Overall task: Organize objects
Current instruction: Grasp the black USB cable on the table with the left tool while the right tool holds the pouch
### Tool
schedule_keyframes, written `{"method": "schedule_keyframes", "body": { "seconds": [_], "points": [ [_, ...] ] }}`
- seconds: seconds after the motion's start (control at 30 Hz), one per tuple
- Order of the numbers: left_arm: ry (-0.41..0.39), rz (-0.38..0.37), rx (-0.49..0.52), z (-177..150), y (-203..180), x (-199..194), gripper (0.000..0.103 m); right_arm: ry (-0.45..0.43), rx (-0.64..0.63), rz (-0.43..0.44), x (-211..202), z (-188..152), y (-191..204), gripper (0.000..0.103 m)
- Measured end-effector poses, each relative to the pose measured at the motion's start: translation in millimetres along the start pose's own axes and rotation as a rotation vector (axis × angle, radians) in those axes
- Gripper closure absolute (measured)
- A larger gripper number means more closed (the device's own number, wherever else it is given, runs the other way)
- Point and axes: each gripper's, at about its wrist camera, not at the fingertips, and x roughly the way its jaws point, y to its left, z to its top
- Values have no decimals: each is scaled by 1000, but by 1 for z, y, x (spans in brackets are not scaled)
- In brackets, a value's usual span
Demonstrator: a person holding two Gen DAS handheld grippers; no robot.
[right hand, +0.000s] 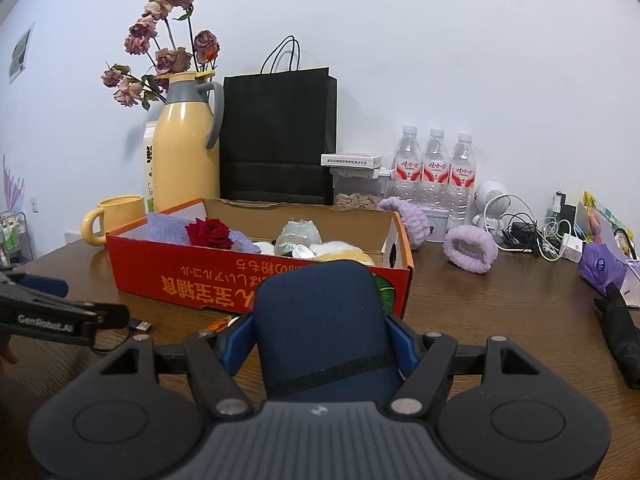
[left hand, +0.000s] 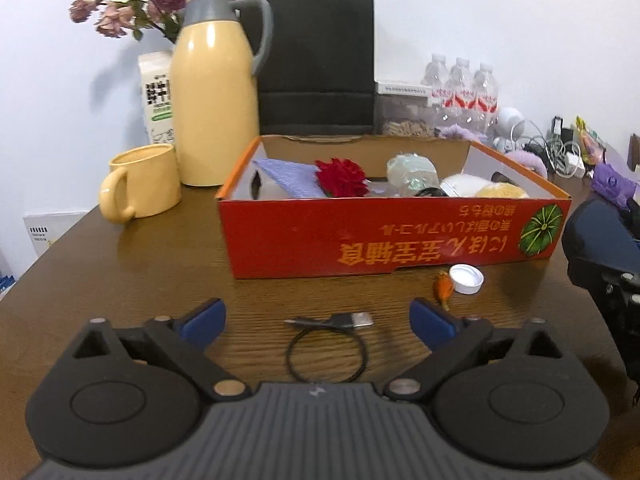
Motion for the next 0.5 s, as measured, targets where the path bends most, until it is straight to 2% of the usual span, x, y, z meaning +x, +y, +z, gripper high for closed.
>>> {"method": "schedule_keyframes", "body": {
  "seconds": [0.17,0.23,0.27,0.3,0.4,0.43,0.47,0.5],
  "points": [
    [86,47,8,5,-15,24,5,-1,0,1,0,0,1,34],
    [107,73,-9,3,-14,30,17,-2,0,4,-1,0,1,34],
    [118,73,-17,2,-12,32,33,-3,-1,5,-1,0,1,34],
    [114,50,-37,2,-9,31,53,-3,-1,6,-1,0,1,34],
    [101,33,-34,0,-9,26,54,-3,-1,6,-1,0,1,34],
    [94,28,-30,0,-10,25,70,-3,-1,6,-1,0,1,35],
    [79,20,-28,0,-10,22,76,-2,-1,6,-1,1,1,35],
    [73,10,-29,0,-10,20,76,-3,-1,7,-1,1,1,35]
  ]
}}
